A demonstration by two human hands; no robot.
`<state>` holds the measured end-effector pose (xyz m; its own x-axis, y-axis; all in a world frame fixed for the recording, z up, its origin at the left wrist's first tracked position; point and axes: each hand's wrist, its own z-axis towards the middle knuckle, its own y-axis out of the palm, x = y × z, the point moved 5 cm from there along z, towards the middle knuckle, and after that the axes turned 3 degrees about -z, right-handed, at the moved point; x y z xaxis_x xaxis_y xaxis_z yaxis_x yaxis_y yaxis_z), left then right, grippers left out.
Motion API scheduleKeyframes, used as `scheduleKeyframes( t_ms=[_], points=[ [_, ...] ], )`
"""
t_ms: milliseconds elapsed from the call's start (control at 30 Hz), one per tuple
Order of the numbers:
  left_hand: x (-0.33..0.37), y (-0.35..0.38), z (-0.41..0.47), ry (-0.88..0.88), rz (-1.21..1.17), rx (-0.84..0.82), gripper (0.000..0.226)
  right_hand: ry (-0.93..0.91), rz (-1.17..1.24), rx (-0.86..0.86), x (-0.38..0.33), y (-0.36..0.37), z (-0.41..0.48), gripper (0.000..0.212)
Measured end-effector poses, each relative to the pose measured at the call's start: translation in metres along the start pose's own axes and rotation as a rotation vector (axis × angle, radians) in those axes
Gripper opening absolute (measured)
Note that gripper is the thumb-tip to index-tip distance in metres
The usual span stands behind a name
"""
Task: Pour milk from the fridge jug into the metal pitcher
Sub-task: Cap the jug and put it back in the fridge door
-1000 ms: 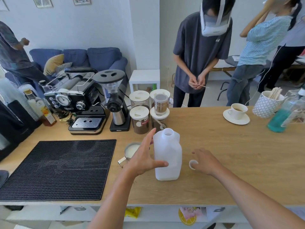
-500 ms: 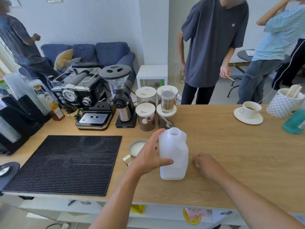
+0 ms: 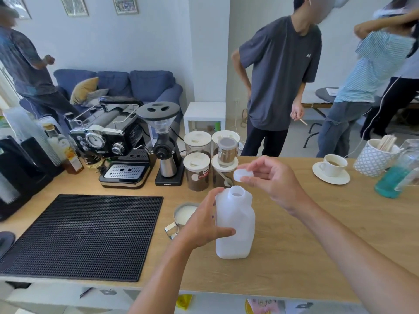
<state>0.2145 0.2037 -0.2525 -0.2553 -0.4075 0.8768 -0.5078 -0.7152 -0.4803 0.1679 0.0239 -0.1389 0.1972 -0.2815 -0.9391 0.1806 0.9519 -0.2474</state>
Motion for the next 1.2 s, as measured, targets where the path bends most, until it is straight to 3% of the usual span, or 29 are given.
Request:
scheduleKeyframes(
  t_ms=[367,467,567,700,867,933,1033,1200],
  points=[
    [0.004,-0.002,0.003,0.023,0.018,-0.018,0.099,-0.007,-0.454,-0.194,0.021,0.014,-0.002,0.032],
    [0.003,-0.003,0.003,0.028,0.032,-0.006,0.099,-0.098,-0.729,-0.305,0.007,0.021,0.005,0.044],
    [0.003,-0.003,0.004,0.032,0.038,-0.001,0.099,-0.087,-1.049,-0.343,-0.005,0.033,0.008,0.032],
    [0.003,-0.003,0.004,0.037,0.037,-0.006,0.095,-0.115,-1.431,-0.287,-0.020,0.049,0.010,0.060],
    [0.001,-0.004,0.005,0.036,0.046,-0.007,0.100,0.047,-1.216,-0.556,-0.020,0.041,0.012,0.036],
    [0.001,-0.004,0.006,0.037,0.050,-0.007,0.098,0.032,-1.282,-0.487,-0.021,0.044,0.013,0.026],
    [0.001,-0.005,0.006,0.047,0.042,0.016,0.095,-0.026,-1.378,-0.423,-0.023,0.046,0.012,0.034],
    [0.005,-0.004,0.009,0.081,0.056,0.026,0.088,0.040,-1.270,-0.533,-0.008,0.042,0.008,0.034]
  ],
)
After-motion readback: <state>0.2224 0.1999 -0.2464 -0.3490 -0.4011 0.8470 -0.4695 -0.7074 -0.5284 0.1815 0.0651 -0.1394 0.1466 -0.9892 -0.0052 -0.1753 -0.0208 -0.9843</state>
